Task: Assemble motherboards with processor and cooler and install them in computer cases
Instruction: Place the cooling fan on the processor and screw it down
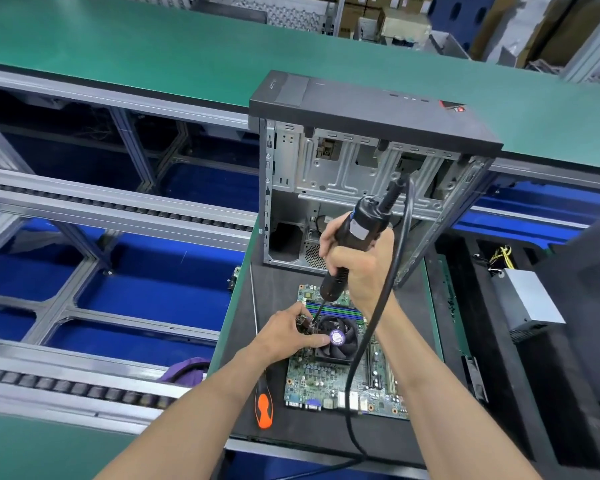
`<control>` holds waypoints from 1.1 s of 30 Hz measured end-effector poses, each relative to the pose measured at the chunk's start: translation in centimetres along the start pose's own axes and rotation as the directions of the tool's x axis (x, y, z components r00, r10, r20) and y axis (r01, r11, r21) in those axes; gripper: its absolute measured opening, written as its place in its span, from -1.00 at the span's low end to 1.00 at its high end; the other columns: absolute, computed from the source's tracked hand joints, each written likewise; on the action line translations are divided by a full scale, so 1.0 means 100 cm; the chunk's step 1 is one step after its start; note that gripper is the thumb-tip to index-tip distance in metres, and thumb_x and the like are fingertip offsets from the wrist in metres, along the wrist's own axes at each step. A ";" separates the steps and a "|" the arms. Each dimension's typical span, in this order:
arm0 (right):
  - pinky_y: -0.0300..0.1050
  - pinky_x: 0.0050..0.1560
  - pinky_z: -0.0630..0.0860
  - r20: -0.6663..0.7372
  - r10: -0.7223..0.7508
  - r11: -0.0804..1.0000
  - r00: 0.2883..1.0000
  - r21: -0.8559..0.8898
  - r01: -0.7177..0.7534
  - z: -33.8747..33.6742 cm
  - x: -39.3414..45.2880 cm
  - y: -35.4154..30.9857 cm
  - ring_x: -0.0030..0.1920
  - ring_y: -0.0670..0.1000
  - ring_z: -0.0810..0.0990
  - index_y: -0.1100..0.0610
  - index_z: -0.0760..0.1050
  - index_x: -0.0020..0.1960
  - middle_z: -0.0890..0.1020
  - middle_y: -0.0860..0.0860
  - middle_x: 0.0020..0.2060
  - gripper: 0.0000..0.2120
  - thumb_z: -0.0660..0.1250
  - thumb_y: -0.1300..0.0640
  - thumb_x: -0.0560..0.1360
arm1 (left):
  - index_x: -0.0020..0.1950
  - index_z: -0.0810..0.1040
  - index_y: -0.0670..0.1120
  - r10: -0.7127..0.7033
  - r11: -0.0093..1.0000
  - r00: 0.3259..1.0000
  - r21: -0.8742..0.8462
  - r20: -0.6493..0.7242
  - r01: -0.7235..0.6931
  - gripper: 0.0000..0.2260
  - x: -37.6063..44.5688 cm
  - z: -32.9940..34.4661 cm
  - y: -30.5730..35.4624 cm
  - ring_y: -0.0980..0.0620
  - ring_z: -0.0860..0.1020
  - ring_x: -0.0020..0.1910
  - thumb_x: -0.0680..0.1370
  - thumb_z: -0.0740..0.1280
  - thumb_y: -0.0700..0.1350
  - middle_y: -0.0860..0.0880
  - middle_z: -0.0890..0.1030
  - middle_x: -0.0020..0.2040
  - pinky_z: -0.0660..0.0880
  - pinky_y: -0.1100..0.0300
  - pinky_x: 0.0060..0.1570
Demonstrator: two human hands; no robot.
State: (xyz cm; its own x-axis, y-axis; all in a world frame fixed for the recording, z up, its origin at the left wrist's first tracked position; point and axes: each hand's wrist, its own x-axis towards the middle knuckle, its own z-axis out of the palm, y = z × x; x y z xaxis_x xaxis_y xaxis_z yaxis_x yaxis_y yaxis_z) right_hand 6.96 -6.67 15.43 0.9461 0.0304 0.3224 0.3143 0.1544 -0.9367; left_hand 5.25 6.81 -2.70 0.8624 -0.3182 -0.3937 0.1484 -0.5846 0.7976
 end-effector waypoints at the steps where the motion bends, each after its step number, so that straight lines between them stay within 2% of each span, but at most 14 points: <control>1: -0.03 -0.47 0.26 0.004 0.002 1.000 1.000 -0.015 -0.002 0.001 0.001 -0.001 -0.52 0.08 0.36 0.28 0.50 -0.28 0.50 0.21 -0.44 -0.81 0.24 0.45 0.14 | -0.06 0.37 0.24 0.001 1.000 1.000 0.002 0.001 -0.001 -0.48 0.000 0.000 0.000 0.12 0.46 -0.13 0.20 0.46 0.48 0.02 0.57 -0.04 0.35 0.19 -0.25; 8: 0.10 -0.50 0.23 0.028 0.013 0.999 1.000 -0.033 -0.012 0.003 0.001 -0.003 -0.50 0.10 0.36 0.31 0.47 -0.32 0.51 0.22 -0.44 -0.86 0.23 0.45 0.15 | -0.05 0.38 0.21 -0.004 1.000 1.000 0.004 0.002 0.004 -0.48 -0.001 0.000 0.000 0.14 0.46 -0.14 0.22 0.47 0.46 0.04 0.57 -0.04 0.36 0.18 -0.25; 11: 0.14 -0.53 0.25 0.027 0.001 0.998 1.000 -0.058 0.001 0.004 0.001 -0.004 -0.48 0.18 0.37 0.25 0.49 -0.37 0.50 0.27 -0.44 -0.82 0.22 0.46 0.12 | -0.01 0.40 0.15 -0.007 1.000 1.000 0.003 -0.009 0.007 -0.46 -0.002 -0.001 0.001 0.12 0.45 -0.24 0.24 0.47 0.44 0.04 0.57 -0.12 0.36 0.17 -0.29; 13: 0.15 -0.51 0.28 0.014 0.000 0.997 1.000 -0.072 0.001 0.004 0.001 -0.004 -0.45 0.18 0.41 0.26 0.52 -0.32 0.53 0.25 -0.43 -0.78 0.22 0.46 0.12 | 0.00 0.41 0.13 -0.003 1.000 1.000 0.004 -0.018 0.003 -0.46 -0.003 -0.002 0.001 0.13 0.43 -0.31 0.26 0.48 0.42 0.07 0.54 -0.19 0.34 0.18 -0.32; 15: 0.15 -0.51 0.29 0.009 -0.002 0.997 1.000 -0.078 0.003 0.004 0.001 -0.004 -0.44 0.19 0.43 0.28 0.53 -0.29 0.54 0.23 -0.43 -0.77 0.22 0.47 0.12 | 0.00 0.41 0.12 0.001 1.000 1.000 0.002 -0.018 -0.001 -0.47 -0.003 -0.002 0.001 0.14 0.41 -0.34 0.27 0.48 0.41 0.08 0.53 -0.22 0.33 0.19 -0.34; 18: 0.18 -0.50 0.30 0.022 -0.018 0.995 1.000 -0.099 0.020 0.005 0.001 -0.004 -0.44 0.28 0.40 0.22 0.51 -0.36 0.54 0.21 -0.43 -0.79 0.23 0.46 0.12 | -0.01 0.42 0.11 0.000 1.000 1.000 -0.005 -0.018 0.000 -0.48 -0.003 -0.002 0.001 0.13 0.42 -0.31 0.28 0.50 0.39 0.05 0.56 -0.19 0.34 0.18 -0.31; 24: -0.09 -0.45 0.33 0.001 0.015 0.998 1.000 -0.059 -0.015 0.004 -0.001 -0.003 -0.41 0.09 0.48 0.24 0.56 -0.27 0.55 0.17 -0.42 -0.72 0.22 0.48 0.12 | 0.00 0.40 0.13 -0.009 1.000 1.000 -0.024 -0.018 0.008 -0.51 -0.005 0.000 0.003 0.14 0.45 -0.26 0.30 0.51 0.36 0.05 0.56 -0.14 0.35 0.19 -0.29; 28: -0.06 -0.44 0.29 0.007 0.020 0.997 1.000 -0.072 -0.019 0.003 -0.002 -0.007 -0.47 0.08 0.41 0.30 0.47 -0.34 0.51 0.23 -0.42 -0.85 0.23 0.45 0.12 | 0.01 0.41 0.11 -0.018 0.999 0.999 -0.028 -0.031 0.017 -0.51 -0.010 0.000 0.007 0.09 0.50 -0.18 0.32 0.53 0.34 0.02 0.60 -0.07 0.39 0.19 -0.24; 31: -0.11 -0.41 0.32 -0.007 0.038 0.998 0.999 -0.056 -0.038 0.004 -0.003 -0.008 -0.46 0.05 0.44 0.25 0.51 -0.33 0.50 0.25 -0.42 -0.79 0.23 0.43 0.09 | 0.01 0.40 0.09 -0.013 1.000 0.999 -0.012 -0.052 0.013 -0.51 -0.013 0.001 0.010 0.10 0.45 -0.27 0.33 0.53 0.31 0.01 0.58 -0.16 0.34 0.20 -0.29; 33: -0.14 -0.41 0.33 -0.018 0.054 0.998 0.998 -0.028 -0.054 0.004 -0.004 -0.009 -0.46 0.04 0.46 0.21 0.55 -0.30 0.50 0.24 -0.42 -0.74 0.23 0.44 0.09 | 0.03 0.39 0.08 -0.016 1.000 0.997 -0.002 -0.081 0.016 -0.50 -0.015 0.002 0.012 0.11 0.45 -0.24 0.33 0.55 0.29 -0.02 0.58 -0.12 0.34 0.21 -0.29</control>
State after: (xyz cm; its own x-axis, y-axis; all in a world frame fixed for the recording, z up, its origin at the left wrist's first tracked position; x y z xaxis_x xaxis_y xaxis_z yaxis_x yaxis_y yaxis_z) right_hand 6.26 -6.41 16.23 0.9630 0.0206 0.2689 0.2644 0.1243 -0.9564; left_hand 4.01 6.41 -1.24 0.8964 -0.2470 -0.3680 0.1632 -0.5880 0.7922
